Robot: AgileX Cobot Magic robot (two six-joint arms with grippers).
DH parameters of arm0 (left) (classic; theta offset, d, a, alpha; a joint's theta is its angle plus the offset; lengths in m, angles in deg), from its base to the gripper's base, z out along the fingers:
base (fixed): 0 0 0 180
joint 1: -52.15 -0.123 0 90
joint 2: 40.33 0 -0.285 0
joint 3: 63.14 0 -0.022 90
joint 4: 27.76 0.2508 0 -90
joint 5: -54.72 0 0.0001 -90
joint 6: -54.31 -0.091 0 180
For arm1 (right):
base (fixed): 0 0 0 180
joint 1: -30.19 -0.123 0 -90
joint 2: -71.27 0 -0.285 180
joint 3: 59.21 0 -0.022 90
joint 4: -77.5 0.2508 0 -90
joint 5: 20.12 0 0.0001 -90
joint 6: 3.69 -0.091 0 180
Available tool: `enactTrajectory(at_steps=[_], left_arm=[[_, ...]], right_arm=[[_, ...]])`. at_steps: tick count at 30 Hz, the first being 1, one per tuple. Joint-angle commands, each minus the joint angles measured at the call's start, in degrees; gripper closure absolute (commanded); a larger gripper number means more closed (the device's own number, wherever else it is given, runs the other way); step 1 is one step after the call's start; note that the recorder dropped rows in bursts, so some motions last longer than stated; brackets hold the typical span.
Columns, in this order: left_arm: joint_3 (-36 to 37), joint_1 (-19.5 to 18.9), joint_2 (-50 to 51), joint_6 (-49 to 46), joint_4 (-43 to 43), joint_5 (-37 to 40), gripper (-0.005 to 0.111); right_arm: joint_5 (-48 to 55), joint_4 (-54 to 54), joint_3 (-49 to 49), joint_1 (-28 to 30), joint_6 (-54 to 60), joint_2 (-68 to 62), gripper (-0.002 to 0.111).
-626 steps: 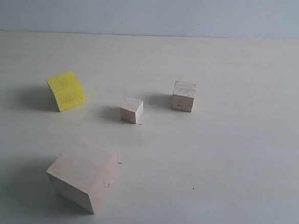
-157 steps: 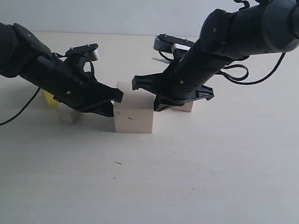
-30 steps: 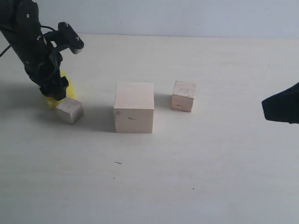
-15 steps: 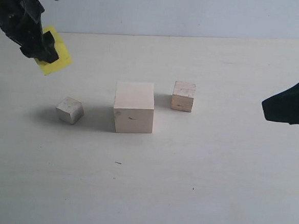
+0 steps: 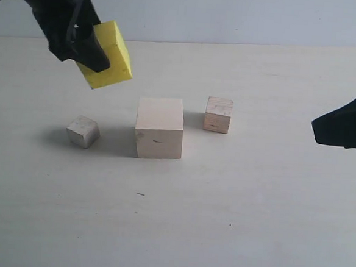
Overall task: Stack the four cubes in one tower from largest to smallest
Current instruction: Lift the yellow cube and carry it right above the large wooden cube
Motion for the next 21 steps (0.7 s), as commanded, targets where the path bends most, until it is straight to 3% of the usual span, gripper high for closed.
enactTrajectory(at_steps=[1, 21], left_arm=[[-5.0, 3.45, 4.85, 0.69, 2.51, 3.16, 0.107], [-14.82, 5.69, 16.18, -0.48, 3.38, 4.27, 0.107]], right_arm=[[0.0, -0.03, 0.34, -0.12, 0.59, 0.15, 0.108], [-0.78, -0.03, 0.34, -0.12, 0.59, 0.15, 0.108]])
